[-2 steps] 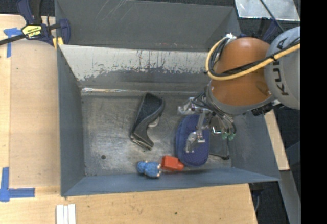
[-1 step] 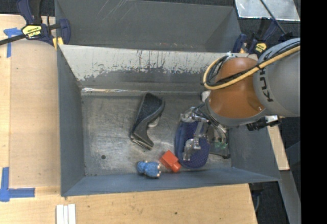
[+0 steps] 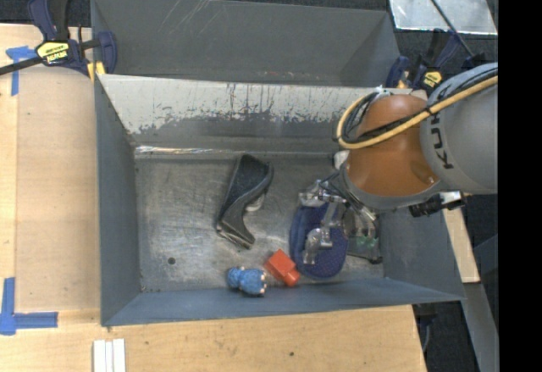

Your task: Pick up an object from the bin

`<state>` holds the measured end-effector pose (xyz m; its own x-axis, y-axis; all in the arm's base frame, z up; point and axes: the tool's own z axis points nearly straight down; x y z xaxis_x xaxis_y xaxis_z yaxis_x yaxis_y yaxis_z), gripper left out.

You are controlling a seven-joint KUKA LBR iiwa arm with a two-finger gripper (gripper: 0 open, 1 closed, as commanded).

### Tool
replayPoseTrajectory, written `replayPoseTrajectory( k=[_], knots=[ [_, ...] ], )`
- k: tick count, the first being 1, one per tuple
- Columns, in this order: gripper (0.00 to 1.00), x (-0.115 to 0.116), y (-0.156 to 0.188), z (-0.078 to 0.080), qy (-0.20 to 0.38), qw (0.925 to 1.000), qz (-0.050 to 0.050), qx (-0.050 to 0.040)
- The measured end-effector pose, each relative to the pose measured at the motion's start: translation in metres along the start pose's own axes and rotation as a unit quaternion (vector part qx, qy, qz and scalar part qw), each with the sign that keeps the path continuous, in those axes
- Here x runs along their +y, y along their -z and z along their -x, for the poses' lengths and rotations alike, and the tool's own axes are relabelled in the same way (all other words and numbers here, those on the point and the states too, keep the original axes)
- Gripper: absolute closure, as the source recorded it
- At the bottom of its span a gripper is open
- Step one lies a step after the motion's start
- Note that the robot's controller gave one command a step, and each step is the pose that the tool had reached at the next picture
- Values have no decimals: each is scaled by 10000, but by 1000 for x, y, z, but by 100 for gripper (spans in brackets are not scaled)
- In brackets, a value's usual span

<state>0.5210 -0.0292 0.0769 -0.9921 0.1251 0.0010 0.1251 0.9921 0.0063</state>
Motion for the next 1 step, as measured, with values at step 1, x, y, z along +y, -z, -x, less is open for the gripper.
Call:
replayPoseTrajectory(
  k=[1],
  knots=[
    [100,-8,138,-18,508,9987,-34,-54]
  ],
)
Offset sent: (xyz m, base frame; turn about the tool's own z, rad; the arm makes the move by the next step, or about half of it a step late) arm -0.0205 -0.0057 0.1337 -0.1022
